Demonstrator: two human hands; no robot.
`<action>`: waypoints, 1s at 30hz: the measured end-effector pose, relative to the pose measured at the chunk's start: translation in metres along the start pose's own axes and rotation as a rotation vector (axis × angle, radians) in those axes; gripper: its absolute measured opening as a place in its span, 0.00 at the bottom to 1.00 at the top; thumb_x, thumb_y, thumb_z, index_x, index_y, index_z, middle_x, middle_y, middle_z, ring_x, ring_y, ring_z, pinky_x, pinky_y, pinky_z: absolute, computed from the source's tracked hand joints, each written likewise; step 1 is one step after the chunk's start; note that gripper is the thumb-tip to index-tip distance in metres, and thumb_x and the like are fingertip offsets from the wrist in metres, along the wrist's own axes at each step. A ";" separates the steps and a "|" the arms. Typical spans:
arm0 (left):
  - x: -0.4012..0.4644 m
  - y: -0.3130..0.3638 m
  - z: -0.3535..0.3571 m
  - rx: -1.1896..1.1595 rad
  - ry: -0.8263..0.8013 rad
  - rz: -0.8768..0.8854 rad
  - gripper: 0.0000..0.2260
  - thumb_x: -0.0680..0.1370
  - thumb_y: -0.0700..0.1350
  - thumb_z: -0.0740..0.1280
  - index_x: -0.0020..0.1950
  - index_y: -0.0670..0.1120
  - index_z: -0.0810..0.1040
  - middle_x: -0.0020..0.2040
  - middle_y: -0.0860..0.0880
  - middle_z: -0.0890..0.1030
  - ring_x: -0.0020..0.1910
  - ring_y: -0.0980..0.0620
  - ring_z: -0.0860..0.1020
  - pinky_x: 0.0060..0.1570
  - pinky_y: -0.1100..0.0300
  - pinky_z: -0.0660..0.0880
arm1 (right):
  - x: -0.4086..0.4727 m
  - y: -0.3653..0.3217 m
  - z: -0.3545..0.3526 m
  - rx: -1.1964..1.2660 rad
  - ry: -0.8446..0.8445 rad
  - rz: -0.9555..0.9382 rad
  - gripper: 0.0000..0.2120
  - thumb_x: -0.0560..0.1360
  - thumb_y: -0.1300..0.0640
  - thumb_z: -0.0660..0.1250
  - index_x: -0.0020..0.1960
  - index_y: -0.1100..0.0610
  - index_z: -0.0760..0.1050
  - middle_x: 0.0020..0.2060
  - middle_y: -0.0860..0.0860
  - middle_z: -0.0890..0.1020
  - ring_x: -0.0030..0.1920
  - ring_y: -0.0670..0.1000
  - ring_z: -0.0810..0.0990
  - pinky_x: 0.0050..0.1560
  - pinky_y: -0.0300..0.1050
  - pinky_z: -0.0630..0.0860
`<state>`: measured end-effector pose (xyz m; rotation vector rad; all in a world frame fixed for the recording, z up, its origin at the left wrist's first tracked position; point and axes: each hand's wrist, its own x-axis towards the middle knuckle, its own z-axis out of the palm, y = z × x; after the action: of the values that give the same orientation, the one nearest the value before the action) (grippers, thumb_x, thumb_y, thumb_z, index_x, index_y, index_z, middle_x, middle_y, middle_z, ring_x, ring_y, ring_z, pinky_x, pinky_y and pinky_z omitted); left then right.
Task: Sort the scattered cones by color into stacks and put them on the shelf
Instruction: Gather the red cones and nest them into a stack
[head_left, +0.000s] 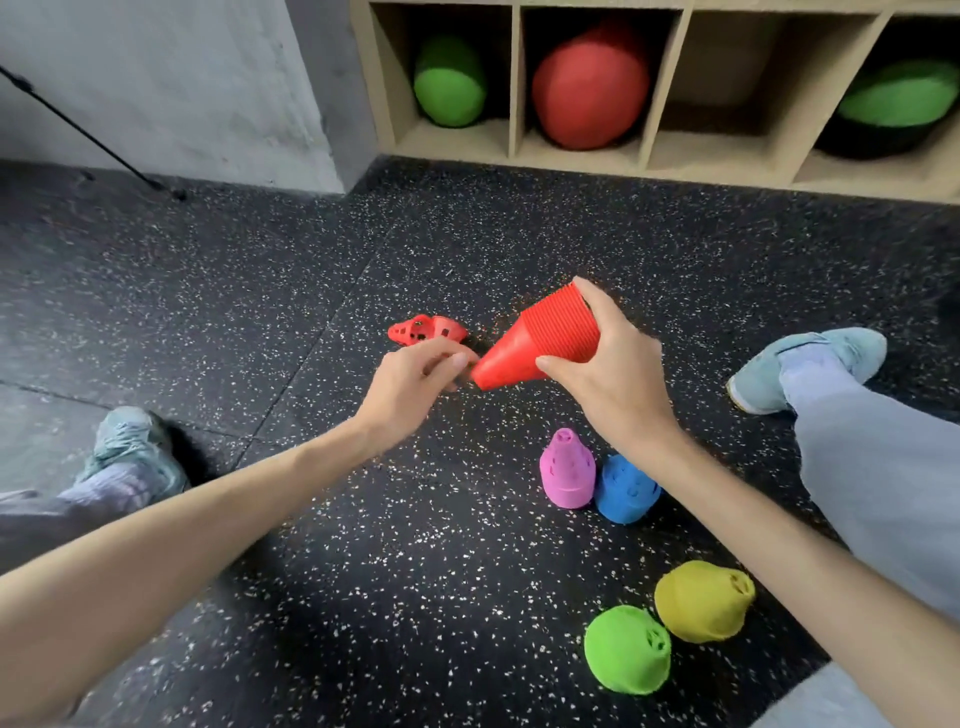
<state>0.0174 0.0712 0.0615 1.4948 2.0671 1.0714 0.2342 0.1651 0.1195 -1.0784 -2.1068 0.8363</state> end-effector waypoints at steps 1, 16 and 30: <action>0.010 -0.008 0.001 0.033 -0.012 0.000 0.08 0.84 0.49 0.65 0.57 0.55 0.83 0.42 0.56 0.85 0.39 0.61 0.81 0.41 0.61 0.75 | 0.007 0.004 0.003 -0.008 -0.009 0.009 0.39 0.73 0.53 0.76 0.80 0.51 0.63 0.54 0.41 0.76 0.53 0.44 0.75 0.72 0.56 0.67; 0.152 -0.141 0.038 0.378 0.063 -0.214 0.32 0.75 0.54 0.75 0.76 0.51 0.69 0.75 0.44 0.68 0.70 0.40 0.68 0.69 0.42 0.69 | 0.147 0.065 0.071 -0.052 -0.111 0.103 0.39 0.72 0.54 0.78 0.79 0.53 0.65 0.56 0.46 0.77 0.58 0.50 0.76 0.72 0.59 0.69; 0.183 -0.213 0.007 0.579 -0.258 -0.034 0.36 0.73 0.55 0.77 0.77 0.52 0.65 0.64 0.47 0.78 0.58 0.47 0.71 0.58 0.58 0.63 | 0.186 0.112 0.145 -0.063 -0.168 0.168 0.39 0.71 0.52 0.78 0.78 0.51 0.65 0.61 0.50 0.81 0.62 0.56 0.79 0.70 0.63 0.69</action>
<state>-0.1806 0.2114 -0.0802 1.7281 2.3042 0.2398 0.0873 0.3385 -0.0092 -1.2708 -2.2164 0.9763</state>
